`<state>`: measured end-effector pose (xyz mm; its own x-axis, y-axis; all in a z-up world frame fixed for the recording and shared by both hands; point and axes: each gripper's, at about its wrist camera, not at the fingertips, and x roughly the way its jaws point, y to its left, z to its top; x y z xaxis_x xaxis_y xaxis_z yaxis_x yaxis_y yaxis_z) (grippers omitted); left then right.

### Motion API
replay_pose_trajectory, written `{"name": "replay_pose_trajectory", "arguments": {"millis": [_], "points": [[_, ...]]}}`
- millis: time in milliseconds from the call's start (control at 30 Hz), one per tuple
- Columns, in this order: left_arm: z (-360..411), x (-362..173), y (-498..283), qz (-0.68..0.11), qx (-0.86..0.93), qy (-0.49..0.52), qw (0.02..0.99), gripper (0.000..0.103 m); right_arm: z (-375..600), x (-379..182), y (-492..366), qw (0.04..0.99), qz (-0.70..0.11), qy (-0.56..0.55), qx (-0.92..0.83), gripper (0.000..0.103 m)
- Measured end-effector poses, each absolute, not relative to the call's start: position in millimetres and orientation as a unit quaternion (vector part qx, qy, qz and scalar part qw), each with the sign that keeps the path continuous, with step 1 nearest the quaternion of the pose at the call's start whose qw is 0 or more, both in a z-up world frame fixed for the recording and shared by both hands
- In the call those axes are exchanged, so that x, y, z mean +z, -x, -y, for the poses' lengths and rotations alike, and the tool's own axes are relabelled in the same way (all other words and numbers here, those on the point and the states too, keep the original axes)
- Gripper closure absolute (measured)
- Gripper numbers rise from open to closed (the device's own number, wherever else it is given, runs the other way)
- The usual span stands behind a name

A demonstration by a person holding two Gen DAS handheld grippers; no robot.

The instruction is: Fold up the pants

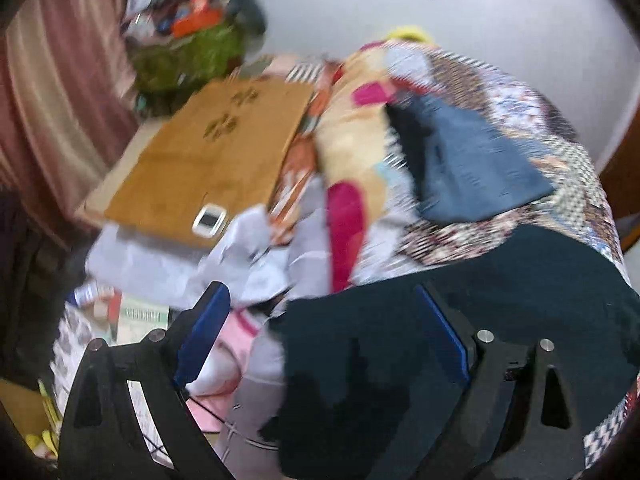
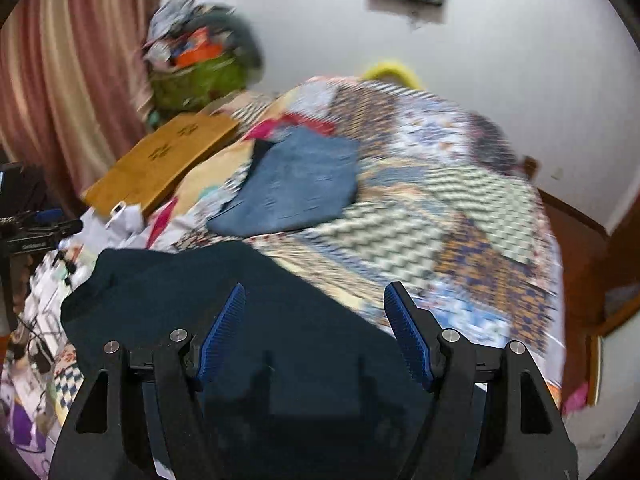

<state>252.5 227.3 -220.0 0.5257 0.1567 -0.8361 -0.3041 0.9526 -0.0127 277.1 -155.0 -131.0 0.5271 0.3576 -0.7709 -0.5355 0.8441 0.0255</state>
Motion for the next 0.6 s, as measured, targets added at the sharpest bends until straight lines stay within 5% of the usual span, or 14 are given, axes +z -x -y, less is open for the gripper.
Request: {"name": "replay_pose_trajectory", "arguments": {"millis": [300, 533, 600], "points": [[-268, -300, -268, -0.540, 0.108, 0.163, 0.819, 0.017, 72, -174, -329, 0.804, -0.484, 0.152, 0.311, 0.034], [-256, -329, -285, -0.567, 0.046, 0.215, 0.794, 0.054, 28, -218, -358, 0.755, -0.544, 0.139, 0.339, 0.037], [-253, -325, -285, -0.565, 0.033, 0.214, 0.797, 0.065, 23, -230, -363, 0.747, -0.557, 0.143, 0.334, 0.047]]}}
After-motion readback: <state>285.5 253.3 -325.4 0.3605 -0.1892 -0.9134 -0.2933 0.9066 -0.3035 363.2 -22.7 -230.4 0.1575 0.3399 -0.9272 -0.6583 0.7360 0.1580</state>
